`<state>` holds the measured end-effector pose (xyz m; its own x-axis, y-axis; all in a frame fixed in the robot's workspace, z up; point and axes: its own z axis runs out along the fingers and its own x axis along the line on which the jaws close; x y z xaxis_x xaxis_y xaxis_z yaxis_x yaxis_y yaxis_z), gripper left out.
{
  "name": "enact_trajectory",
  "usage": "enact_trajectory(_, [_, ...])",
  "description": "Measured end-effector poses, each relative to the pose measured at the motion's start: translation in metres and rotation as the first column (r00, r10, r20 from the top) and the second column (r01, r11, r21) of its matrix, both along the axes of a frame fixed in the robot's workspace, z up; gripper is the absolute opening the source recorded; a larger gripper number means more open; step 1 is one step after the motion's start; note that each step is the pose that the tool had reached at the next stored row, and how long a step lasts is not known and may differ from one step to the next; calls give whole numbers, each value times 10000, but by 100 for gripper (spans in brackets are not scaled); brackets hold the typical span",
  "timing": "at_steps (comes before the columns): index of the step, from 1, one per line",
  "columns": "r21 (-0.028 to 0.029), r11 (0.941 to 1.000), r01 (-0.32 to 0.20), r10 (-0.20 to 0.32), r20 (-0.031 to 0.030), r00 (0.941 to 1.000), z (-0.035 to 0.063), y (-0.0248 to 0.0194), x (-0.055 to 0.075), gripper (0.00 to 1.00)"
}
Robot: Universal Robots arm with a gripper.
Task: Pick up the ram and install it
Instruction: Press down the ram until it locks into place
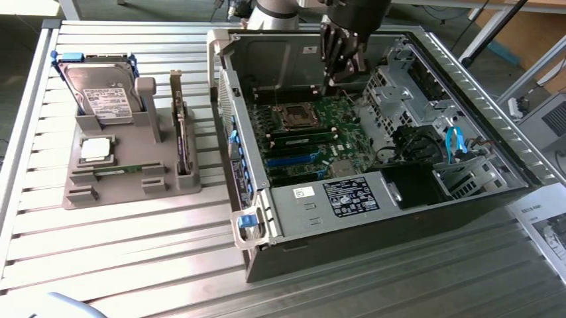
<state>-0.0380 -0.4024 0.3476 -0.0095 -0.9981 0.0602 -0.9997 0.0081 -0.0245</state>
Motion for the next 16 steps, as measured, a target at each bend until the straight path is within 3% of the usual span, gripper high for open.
enact_trajectory(7, [0, 10000, -1, 1, -1, 10000, 0, 0, 108, 10])
enact_trajectory(16, [-10, 10000, -1, 1, -2, 10000, 9, 0, 110, 10])
